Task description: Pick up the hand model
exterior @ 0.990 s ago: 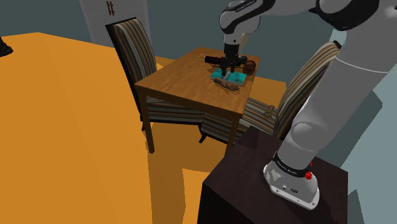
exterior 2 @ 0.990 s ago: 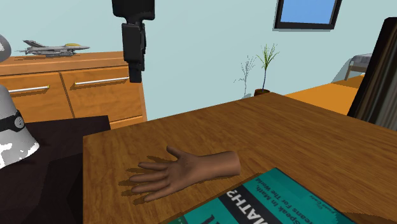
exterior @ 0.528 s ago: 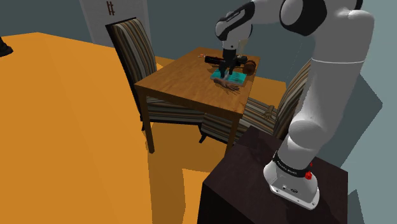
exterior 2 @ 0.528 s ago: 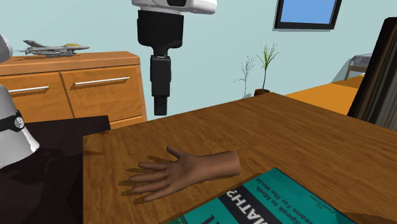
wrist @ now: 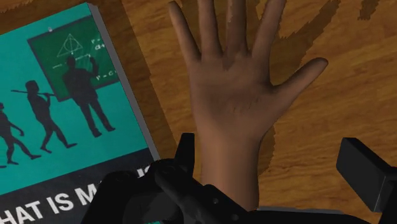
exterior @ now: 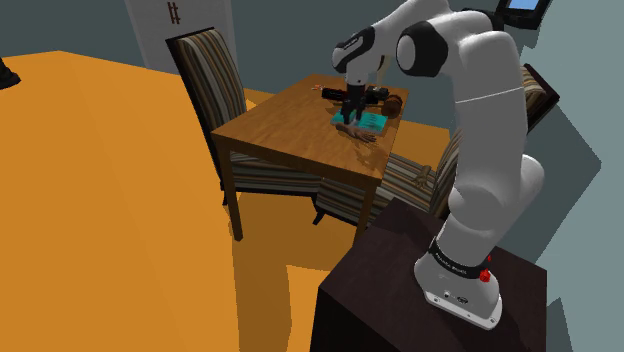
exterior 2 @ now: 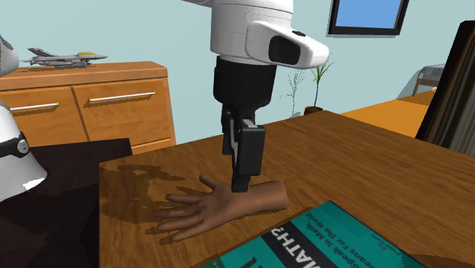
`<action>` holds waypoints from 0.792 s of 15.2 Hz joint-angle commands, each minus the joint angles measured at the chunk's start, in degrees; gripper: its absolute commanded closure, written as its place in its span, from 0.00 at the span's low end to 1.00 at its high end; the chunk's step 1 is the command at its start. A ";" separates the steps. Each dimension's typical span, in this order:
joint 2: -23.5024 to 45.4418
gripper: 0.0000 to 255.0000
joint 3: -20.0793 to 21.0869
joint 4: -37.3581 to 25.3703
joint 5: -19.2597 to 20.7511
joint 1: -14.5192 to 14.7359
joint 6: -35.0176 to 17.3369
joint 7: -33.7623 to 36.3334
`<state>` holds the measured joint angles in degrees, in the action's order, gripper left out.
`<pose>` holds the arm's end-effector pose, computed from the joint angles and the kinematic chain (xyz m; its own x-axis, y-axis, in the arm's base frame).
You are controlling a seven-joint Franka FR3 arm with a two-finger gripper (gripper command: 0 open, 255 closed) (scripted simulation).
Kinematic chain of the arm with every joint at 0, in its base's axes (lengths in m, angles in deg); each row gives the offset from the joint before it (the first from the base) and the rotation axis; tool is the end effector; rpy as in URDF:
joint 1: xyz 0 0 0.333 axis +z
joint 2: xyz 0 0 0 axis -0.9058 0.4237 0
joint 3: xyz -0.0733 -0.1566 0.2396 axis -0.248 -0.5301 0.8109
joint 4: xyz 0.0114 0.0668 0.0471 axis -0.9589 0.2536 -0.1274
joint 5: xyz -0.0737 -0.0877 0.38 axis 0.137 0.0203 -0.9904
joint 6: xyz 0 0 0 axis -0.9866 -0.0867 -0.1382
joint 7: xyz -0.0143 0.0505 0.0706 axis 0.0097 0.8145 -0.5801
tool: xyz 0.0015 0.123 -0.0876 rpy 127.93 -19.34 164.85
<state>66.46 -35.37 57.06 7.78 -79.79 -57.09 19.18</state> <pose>0.5549 -0.3688 0.2831 0.9938 -0.0532 -0.0972 -0.0588 -0.9967 -0.0553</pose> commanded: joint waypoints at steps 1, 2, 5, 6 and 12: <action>2.82 0.00 0.30 -2.99 -0.77 -1.18 0.37 -0.68; 3.12 0.00 0.39 -2.67 -0.89 -1.21 -0.23 -0.75; 4.09 0.00 0.64 -1.82 -1.28 -1.31 -2.00 -0.98; 4.43 0.00 0.73 -1.57 -1.42 -1.34 -2.57 -1.05; 5.46 1.00 0.97 -1.26 -1.79 -1.52 -3.87 -1.27</action>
<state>71.89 -34.40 55.80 5.99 -81.29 -60.92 17.93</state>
